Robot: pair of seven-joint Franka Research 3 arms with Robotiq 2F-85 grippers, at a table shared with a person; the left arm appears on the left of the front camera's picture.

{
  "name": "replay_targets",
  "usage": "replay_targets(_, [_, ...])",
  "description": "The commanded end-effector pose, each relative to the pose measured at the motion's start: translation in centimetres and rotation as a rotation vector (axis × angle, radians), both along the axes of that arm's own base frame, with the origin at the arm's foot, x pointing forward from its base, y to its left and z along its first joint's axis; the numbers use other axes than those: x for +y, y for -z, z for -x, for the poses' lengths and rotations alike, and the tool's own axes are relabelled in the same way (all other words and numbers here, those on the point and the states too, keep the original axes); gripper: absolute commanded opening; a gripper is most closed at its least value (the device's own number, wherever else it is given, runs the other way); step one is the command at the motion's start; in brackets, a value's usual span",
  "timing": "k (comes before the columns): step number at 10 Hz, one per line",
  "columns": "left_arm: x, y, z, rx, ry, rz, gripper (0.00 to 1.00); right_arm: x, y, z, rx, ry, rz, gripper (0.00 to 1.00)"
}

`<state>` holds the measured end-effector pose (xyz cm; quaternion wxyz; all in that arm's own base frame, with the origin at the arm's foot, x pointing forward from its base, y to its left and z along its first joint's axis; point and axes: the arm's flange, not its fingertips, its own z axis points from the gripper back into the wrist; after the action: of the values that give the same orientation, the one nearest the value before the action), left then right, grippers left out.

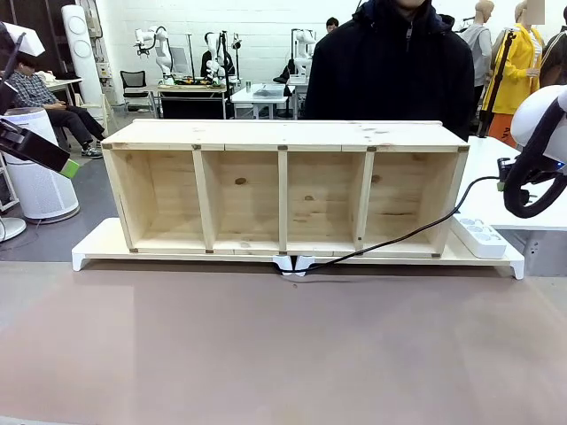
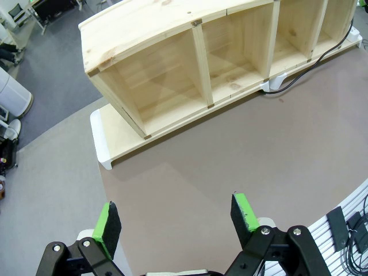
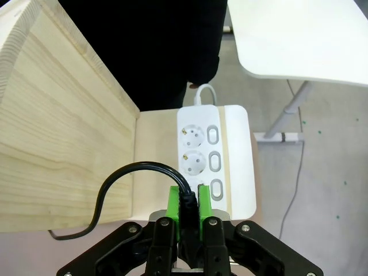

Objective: Perform cable management.
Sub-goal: Pull the grasped Power Cable to the location of the Power Strip, then release the Power Cable when the human grasps it.

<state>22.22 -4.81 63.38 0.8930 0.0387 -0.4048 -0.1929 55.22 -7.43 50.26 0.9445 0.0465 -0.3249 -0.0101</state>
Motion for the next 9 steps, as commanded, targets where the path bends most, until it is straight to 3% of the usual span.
replay_targets(1, [-0.05,-0.07,-0.22,-0.009,-0.001,0.0,1.0,-0.08,-0.01,0.01,-0.001,0.002,0.0,0.16])
replay_targets(9, [-0.05,-0.07,-0.22,-0.009,-0.001,0.0,1.0,-0.08,-0.01,0.01,-0.001,0.002,0.0,0.16])
